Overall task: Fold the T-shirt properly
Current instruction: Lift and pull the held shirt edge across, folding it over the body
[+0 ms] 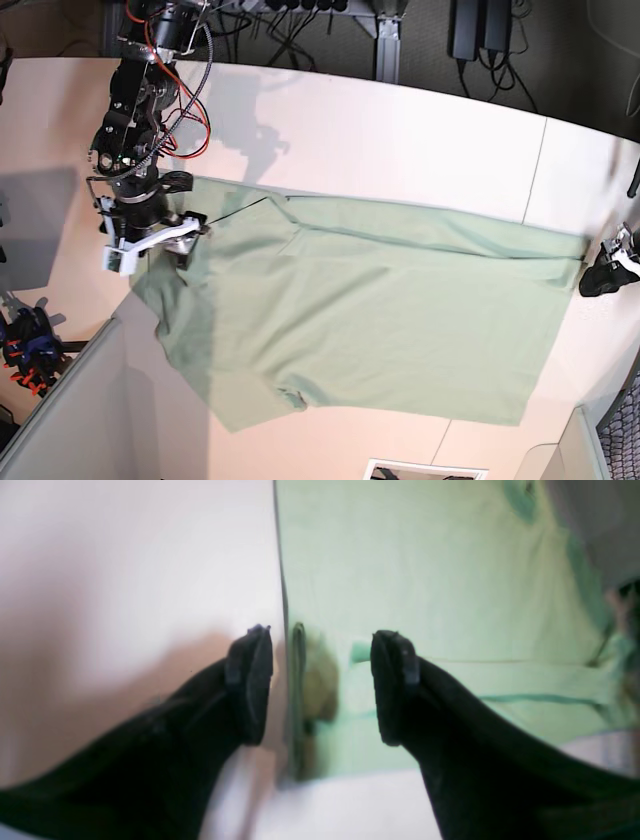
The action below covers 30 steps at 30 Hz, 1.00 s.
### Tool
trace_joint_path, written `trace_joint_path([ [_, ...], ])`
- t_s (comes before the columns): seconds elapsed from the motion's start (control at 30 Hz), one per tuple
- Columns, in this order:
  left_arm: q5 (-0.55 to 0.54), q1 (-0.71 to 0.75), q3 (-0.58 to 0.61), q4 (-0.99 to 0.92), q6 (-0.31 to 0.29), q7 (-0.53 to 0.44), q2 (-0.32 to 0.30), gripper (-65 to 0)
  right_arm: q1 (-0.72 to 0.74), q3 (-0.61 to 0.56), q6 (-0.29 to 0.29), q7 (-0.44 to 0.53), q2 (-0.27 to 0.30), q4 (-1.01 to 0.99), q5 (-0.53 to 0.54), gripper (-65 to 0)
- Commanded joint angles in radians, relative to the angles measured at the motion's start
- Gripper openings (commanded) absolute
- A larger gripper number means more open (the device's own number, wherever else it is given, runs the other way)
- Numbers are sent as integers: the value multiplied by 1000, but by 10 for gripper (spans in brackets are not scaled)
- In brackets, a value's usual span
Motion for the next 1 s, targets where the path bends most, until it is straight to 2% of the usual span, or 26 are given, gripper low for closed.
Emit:
trace_joint_path([
  [0.0, -28, 8, -24, 33, -11, -6, -20, -302, 6, 38, -4, 12, 14, 21, 26, -207],
  [0.17, -30, 132, -72, 124, -11, -14, -19, -302, -50, 215, -4, -25, 13, 19, 137, -207],
  [0.3, -63, 223, -72, 179, -11, -27, -10, -302, -123, 296, -4, -39, 10, 16, 196, -207],
  [0.47, -72, 262, -72, 183, -11, -51, 40, -302, -186, 317, -4, -34, -10, -24, 242, -207],
  [0.63, -22, 261, -72, 183, -11, -53, 106, -302, -185, 316, -4, -20, -51, -50, 259, -207],
  [0.8, 56, 245, -72, 183, -8, -76, 144, -302, -183, 304, -4, -19, -61, -50, 267, -207],
  [0.97, 167, 211, -72, 183, 146, -96, 155, -302, -163, 299, -4, -20, -80, -50, 266, -207],
])
